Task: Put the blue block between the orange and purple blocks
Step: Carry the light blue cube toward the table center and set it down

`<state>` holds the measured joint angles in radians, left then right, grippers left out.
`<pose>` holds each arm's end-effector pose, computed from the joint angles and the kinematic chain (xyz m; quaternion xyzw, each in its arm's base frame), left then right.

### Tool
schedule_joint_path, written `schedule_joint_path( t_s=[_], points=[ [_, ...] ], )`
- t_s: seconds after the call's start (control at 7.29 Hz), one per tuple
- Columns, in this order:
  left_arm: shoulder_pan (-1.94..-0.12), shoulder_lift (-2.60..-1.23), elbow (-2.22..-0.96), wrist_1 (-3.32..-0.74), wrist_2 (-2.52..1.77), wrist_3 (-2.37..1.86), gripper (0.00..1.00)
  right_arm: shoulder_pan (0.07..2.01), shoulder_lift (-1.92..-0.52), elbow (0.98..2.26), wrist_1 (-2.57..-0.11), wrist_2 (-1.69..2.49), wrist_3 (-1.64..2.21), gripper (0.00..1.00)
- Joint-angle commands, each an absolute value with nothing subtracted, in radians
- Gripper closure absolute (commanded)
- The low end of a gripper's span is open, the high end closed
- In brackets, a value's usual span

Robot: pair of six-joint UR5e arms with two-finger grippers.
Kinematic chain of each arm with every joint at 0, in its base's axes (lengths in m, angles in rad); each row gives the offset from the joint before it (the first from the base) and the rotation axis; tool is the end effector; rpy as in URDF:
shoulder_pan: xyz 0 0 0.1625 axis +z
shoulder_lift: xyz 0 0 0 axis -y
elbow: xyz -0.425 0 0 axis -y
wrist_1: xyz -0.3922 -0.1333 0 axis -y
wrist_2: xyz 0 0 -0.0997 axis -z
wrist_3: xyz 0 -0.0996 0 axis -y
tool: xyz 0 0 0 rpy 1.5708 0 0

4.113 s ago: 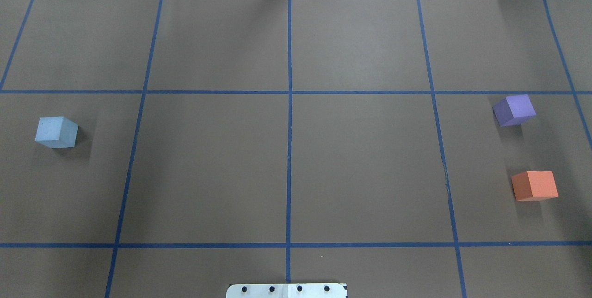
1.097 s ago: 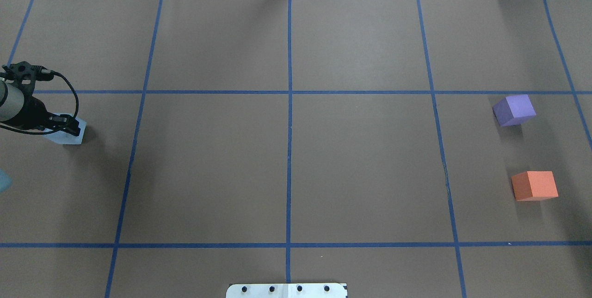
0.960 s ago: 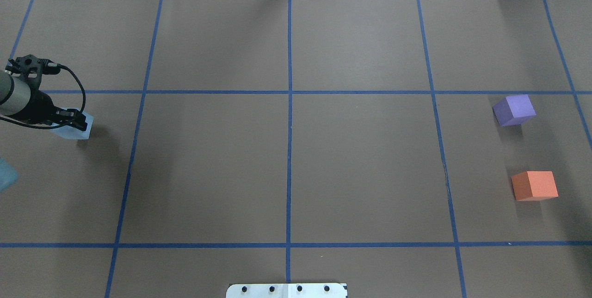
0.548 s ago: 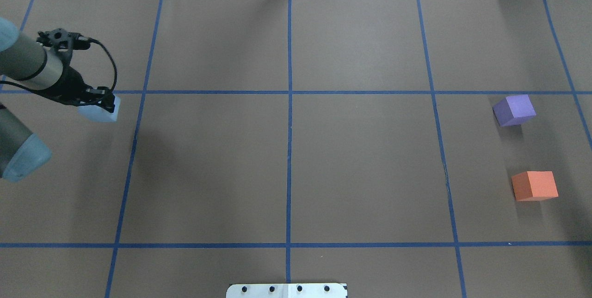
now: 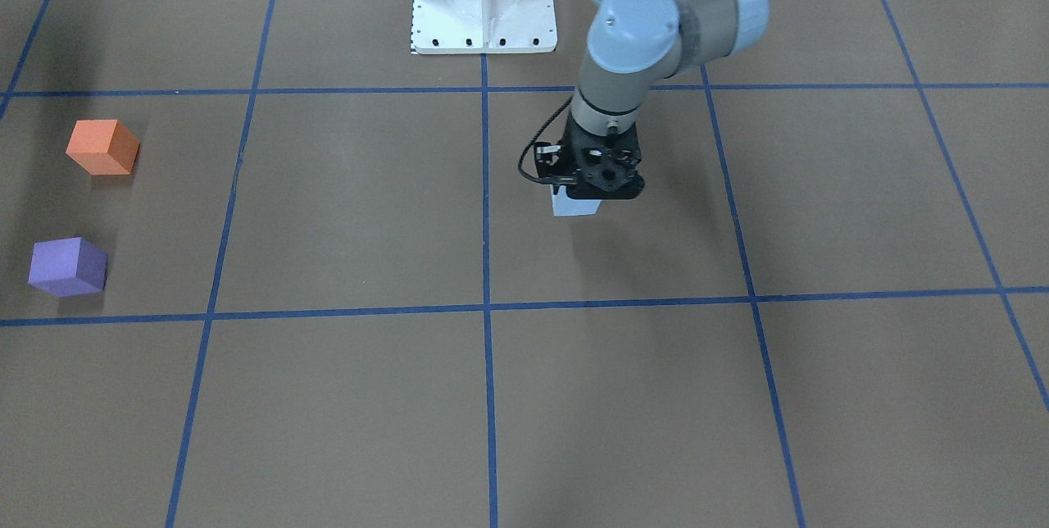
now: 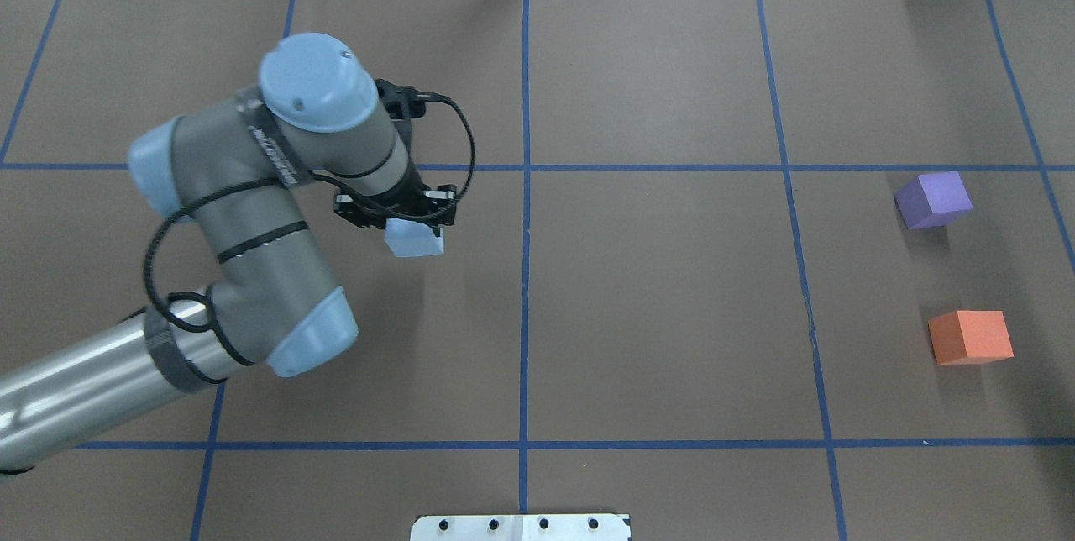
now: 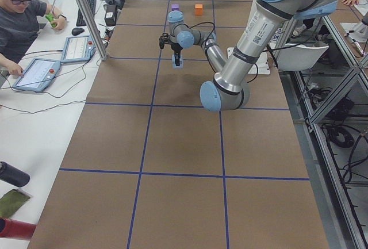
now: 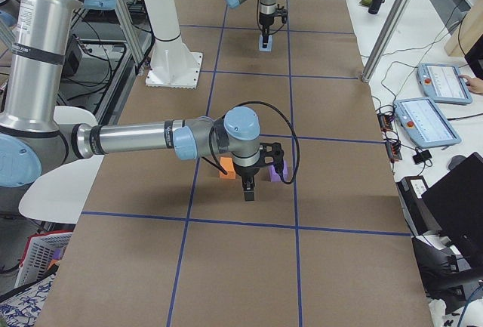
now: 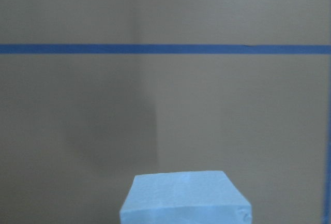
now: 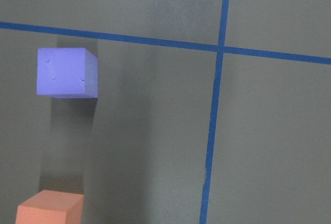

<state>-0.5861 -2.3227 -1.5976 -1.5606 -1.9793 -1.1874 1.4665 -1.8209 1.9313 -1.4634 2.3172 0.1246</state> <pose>0.5352 -0.4679 0.1939 0.0047 0.4124 -0.0162 0.9108 0.0239 -0.4024 0.5809 0.0592 -0.3716 -0.0302 0.9260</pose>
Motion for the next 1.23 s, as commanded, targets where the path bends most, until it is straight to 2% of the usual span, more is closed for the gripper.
schedule_joint_path(
  t_s=[0.0,0.14,0.41,0.55,0.82,1.1],
  points=[
    [-0.511,-2.495,-1.397,-1.568,-1.925,-1.265,0.70,1.466,-1.821,1.931,-1.463,2.318,0.126,0.00],
    [-0.497,-2.494,-1.390,-1.586,-1.922,-1.266,0.57,1.466,-1.821,1.931,-1.463,2.318,0.126,0.00],
    [-0.476,-2.496,-1.384,-1.588,-1.896,-1.266,0.25,1.466,-1.821,1.931,-1.463,2.318,0.124,0.00],
    [-0.476,-2.496,-1.385,-1.588,-1.896,-1.266,0.00,1.466,-1.821,1.931,-1.462,2.318,0.124,0.00],
    [-0.489,-2.494,-1.405,-1.585,-1.896,-1.261,0.00,1.466,-1.821,1.931,-1.462,2.319,0.124,0.00],
    [-0.617,-2.478,-1.523,-1.475,-2.001,-1.205,0.00,1.462,-1.797,1.936,-1.460,2.362,0.132,0.00]
  ],
)
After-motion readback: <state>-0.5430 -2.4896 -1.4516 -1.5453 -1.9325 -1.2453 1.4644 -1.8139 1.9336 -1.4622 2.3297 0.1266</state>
